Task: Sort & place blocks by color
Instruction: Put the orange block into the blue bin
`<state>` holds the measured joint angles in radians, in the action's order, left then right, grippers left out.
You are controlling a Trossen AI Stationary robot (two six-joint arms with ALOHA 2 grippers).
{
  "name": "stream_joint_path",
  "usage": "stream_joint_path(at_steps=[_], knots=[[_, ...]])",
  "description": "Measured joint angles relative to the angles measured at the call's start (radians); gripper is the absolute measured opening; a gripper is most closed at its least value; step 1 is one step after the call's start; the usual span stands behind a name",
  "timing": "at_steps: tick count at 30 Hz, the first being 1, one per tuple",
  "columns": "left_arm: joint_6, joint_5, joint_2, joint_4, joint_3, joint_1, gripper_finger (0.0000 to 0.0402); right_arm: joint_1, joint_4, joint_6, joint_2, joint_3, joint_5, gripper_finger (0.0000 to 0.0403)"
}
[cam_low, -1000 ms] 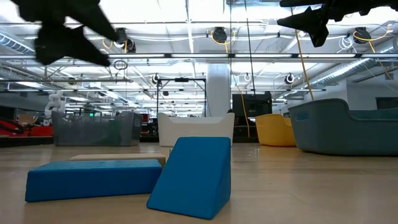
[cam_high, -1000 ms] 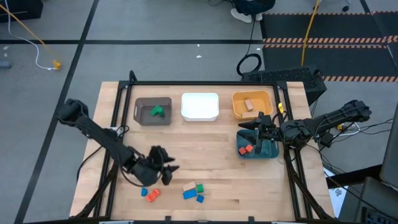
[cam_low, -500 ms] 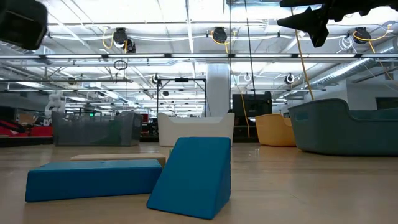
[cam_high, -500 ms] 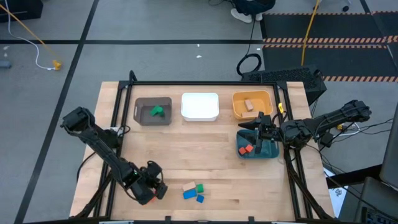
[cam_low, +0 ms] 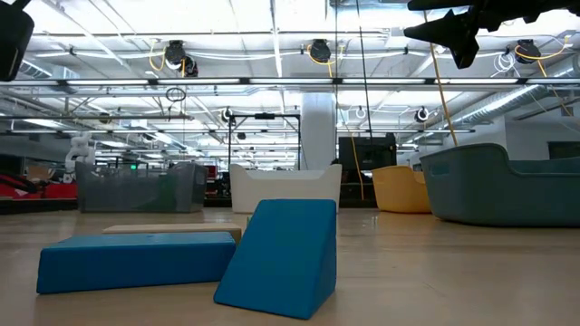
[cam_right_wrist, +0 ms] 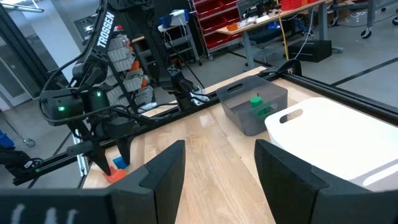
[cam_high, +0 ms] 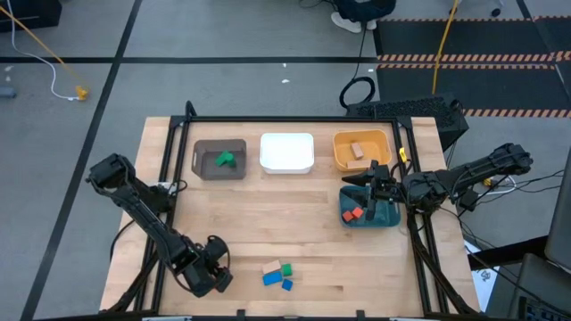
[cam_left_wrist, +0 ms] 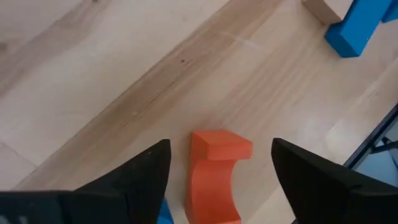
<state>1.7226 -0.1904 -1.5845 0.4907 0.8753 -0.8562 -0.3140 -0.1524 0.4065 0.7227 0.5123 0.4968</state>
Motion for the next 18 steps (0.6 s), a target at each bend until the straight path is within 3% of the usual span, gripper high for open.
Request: stream_joint_path(at_steps=[5,11,18], knots=[[0.015,-0.001,-0.009,-0.044,0.001,0.000,0.0257,0.000,0.000,0.000,0.000,0.000,0.000,0.0185],[0.016,0.033,-0.101,-0.082,0.024,0.000,0.0279,0.000,0.000,0.000,0.000,0.000,0.000,0.0185],[-0.037,0.044,-0.197,0.110,0.155,0.000,0.0291,0.000,0.000,0.000,0.000,0.000,0.000,0.0185]])
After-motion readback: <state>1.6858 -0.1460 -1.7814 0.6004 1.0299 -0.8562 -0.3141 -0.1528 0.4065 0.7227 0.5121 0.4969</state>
